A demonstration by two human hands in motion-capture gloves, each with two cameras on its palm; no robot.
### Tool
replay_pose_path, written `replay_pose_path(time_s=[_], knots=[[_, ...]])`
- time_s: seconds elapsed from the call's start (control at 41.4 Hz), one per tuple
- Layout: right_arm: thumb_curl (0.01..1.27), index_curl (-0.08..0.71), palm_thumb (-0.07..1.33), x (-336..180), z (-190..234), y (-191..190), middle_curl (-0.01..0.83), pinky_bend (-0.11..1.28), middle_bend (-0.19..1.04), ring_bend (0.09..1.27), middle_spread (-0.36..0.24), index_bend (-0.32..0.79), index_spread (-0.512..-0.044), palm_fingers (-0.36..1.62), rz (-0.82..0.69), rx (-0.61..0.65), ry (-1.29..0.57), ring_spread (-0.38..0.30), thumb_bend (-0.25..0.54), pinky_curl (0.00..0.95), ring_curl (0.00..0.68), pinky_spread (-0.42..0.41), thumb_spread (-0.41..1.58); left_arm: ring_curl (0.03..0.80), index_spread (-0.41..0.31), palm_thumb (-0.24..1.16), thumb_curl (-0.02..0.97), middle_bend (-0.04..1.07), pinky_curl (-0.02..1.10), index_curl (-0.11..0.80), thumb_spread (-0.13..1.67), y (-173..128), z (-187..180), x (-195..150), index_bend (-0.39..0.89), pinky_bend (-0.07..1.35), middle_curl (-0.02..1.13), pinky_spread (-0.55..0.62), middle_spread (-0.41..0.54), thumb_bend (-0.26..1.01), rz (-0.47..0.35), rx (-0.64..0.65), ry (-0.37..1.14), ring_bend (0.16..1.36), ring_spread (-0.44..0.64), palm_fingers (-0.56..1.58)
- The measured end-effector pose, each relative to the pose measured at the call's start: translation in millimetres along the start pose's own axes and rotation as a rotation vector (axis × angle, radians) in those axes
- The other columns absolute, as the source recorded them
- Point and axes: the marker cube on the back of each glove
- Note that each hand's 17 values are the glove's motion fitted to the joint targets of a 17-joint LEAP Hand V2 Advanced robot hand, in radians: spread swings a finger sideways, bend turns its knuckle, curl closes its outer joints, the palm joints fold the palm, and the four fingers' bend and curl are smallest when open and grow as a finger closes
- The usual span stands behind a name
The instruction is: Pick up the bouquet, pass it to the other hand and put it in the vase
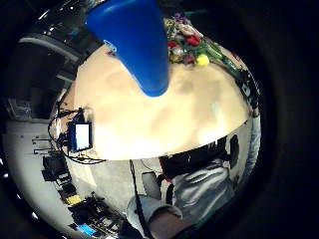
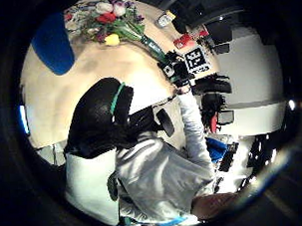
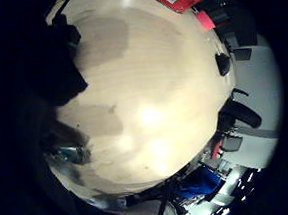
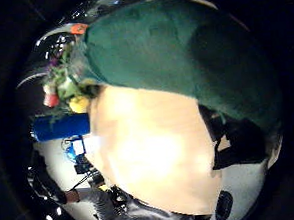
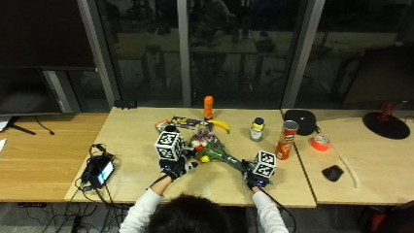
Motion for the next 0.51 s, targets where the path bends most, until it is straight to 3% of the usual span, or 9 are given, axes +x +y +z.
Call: replay_pose_path(time_s=[0.048, 0.072, 0.121, 0.145, 0.169, 0.217, 0.29, 0.338, 0.507], knots=[[0.35, 0.298, 0.79, 1.3, -6.0, -0.4, 0.365, 0.38, 0.26, 0.45, -0.039, 0.41, -0.25, 0.72, 0.016, 0.028, -0.019, -0.037, 0.08, 0.269, 0.276, 0.108, 1.11, 0.247, -0.011, 0.41, 0.318, 0.16, 0.33, 0.399, 1.11, -0.7, 0.1, 0.1, 0.19, 0.24, 0.27, 0.36, 0.247, -0.02, -0.001, -0.002, 0.002, 0.35, 0.43, 0.33], [0.35, 0.332, 0.81, 2.1, -9.4, 0.1, 0.373, 0.35, 0.28, 0.44, -0.051, 0.49, -0.233, 0.83, 0.025, 0.034, -0.019, -0.051, 0.087, 0.263, 0.278, 0.1, 1.11, 0.247, -0.011, 0.41, 0.318, 0.16, 0.33, 0.399, 1.11, -0.8, -0.2, 0.2, 0.19, 0.24, 0.27, 0.36, 0.247, -0.02, -0.002, -0.003, 0.003, 0.35, 0.43, 0.33], [0.36, 0.318, 0.84, 3.4, -16.0, 1.2, 0.382, 0.34, 0.32, 0.44, -0.081, 0.44, -0.227, 0.97, 0.037, 0.047, -0.004, -0.087, 0.094, 0.253, 0.27, 0.057, 1.12, 0.248, -0.011, 0.41, 0.318, 0.16, 0.34, 0.4, 1.11, -0.6, -1.5, 0.5, 0.19, 0.24, 0.27, 0.36, 0.247, -0.02, -0.004, -0.005, 0.002, 0.34, 0.43, 0.33], [0.36, 0.303, 0.86, 3.5, -18.8, 1.6, 0.391, 0.46, 0.33, 0.5, -0.105, 0.35, -0.227, 1.18, 0.038, 0.056, 0.005, -0.12, 0.101, 0.297, 0.297, -0.037, 1.12, 0.249, -0.011, 0.41, 0.318, 0.16, 0.34, 0.4, 1.11, -0.3, -2.4, 0.6, 0.19, 0.24, 0.27, 0.36, 0.247, -0.02, -0.005, -0.006, 0.001, 0.34, 0.43, 0.33], [0.36, 0.302, 0.87, 3.0, -21.2, 1.8, 0.396, 0.51, 0.33, 0.53, -0.123, 0.3, -0.231, 1.27, 0.037, 0.067, 0.009, -0.139, 0.101, 0.306, 0.308, -0.092, 1.12, 0.249, -0.011, 0.41, 0.318, 0.16, 0.34, 0.4, 1.11, 0.0, -3.4, 0.8, 0.19, 0.24, 0.27, 0.36, 0.247, -0.02, -0.006, -0.007, -0.001, 0.34, 0.43, 0.33], [0.36, 0.311, 0.89, 1.8, -22.9, 0.6, 0.435, 0.59, 0.41, 0.68, -0.138, 0.22, -0.233, 1.46, 0.035, 0.091, -0.005, -0.161, 0.101, 0.347, 0.369, -0.128, 1.12, 0.25, -0.011, 0.41, 0.319, 0.16, 0.34, 0.401, 1.11, 0.3, -5.2, 1.5, 0.19, 0.24, 0.27, 0.36, 0.247, -0.02, -0.005, -0.007, -0.001, 0.34, 0.43, 0.33], [0.36, 0.335, 0.9, 4.7, -17.8, -10.6, 0.459, 0.64, 0.44, 0.73, -0.157, 0.21, -0.236, 1.43, 0.045, 0.155, -0.064, -0.18, 0.091, 0.386, 0.407, -0.172, 1.12, 0.251, -0.011, 0.41, 0.319, 0.16, 0.34, 0.401, 1.11, -0.1, -8.1, 2.1, 0.19, 0.24, 0.27, 0.36, 0.247, -0.02, -0.004, -0.004, 0.001, 0.34, 0.43, 0.33], [0.37, 0.367, 0.89, 4.6, -19.2, -15.5, 0.503, 0.62, 0.56, 0.78, -0.163, 0.28, -0.238, 1.57, 0.043, 0.201, -0.141, -0.183, 0.056, 0.402, 0.439, -0.175, 1.06, 0.251, -0.01, 0.41, 0.319, 0.16, 0.34, 0.403, 1.11, -0.1, -11.1, 2.2, 0.19, 0.24, 0.27, 0.36, 0.247, -0.02, -0.005, -0.006, 0.004, 0.34, 0.43, 0.34], [0.43, 0.434, 0.92, 11.2, -34.4, -24.0, 0.562, 0.69, 0.7, 0.89, -0.172, 0.4, -0.235, 1.51, 0.152, 0.325, -0.359, -0.189, 0.01, 0.458, 0.498, -0.193, 0.9, 0.253, -0.01, 0.41, 0.32, 0.17, 0.34, 0.401, 1.11, -4.1, -21.5, 4.6, 0.18, 0.23, 0.28, 0.36, 0.244, -0.02, 0.011, 0.004, 0.031, 0.34, 0.43, 0.35]])
